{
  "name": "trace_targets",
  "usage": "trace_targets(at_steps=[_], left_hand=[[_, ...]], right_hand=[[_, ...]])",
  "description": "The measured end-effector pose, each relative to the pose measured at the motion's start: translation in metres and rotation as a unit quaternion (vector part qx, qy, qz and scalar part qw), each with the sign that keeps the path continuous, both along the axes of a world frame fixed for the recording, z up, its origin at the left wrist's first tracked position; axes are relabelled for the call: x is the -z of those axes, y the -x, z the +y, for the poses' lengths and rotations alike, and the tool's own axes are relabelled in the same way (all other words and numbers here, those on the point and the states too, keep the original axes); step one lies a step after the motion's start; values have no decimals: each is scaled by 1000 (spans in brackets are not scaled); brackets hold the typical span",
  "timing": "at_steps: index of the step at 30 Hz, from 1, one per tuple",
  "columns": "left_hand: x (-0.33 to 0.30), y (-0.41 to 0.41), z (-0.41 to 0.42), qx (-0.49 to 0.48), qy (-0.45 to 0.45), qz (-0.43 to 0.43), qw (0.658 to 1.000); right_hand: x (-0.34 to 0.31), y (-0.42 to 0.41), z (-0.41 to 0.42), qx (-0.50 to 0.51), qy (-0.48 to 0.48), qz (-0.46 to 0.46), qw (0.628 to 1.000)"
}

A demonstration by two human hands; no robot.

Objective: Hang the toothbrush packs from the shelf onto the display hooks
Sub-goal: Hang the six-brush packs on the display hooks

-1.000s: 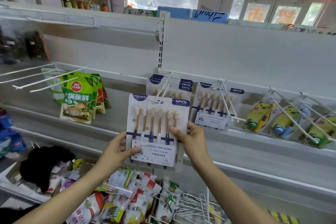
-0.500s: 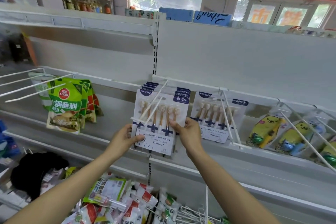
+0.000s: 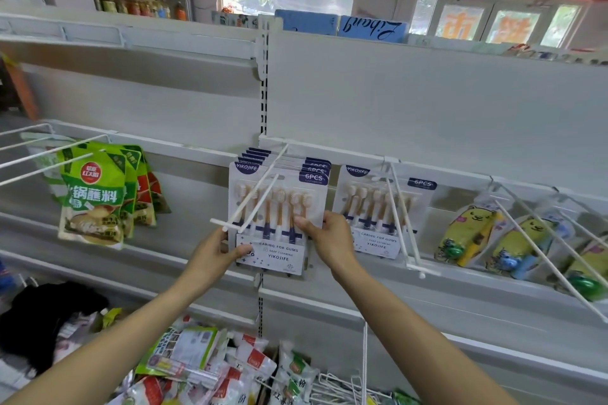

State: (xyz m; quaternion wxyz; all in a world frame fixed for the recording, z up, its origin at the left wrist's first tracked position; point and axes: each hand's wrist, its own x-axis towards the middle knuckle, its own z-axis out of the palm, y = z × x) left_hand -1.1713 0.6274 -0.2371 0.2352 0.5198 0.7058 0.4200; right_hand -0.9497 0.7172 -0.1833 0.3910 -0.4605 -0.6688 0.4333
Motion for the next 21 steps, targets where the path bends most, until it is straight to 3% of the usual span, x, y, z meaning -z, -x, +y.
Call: trace_targets(at_steps=[3,7,10,15,21], left_hand=[[-6,-13,-13,-39,12,55,998],[-3,-25,-35,-64,-65,164,982],[1,-33,-50,19,-115,256,960],[-1,-66,-56,156,-128,343,917],[-12,-128,-45,283,-166,348,878]], right_hand=[[-4,-8,-10,-20,-36,-71,997],[-6,-37,-30,-3,-55,-118,991],[0,-67,-47,-10,-134,-219,967],[7,-124,-90,-70,-218,-382,895],[12,-198,-134,-34,-258,-415,872]])
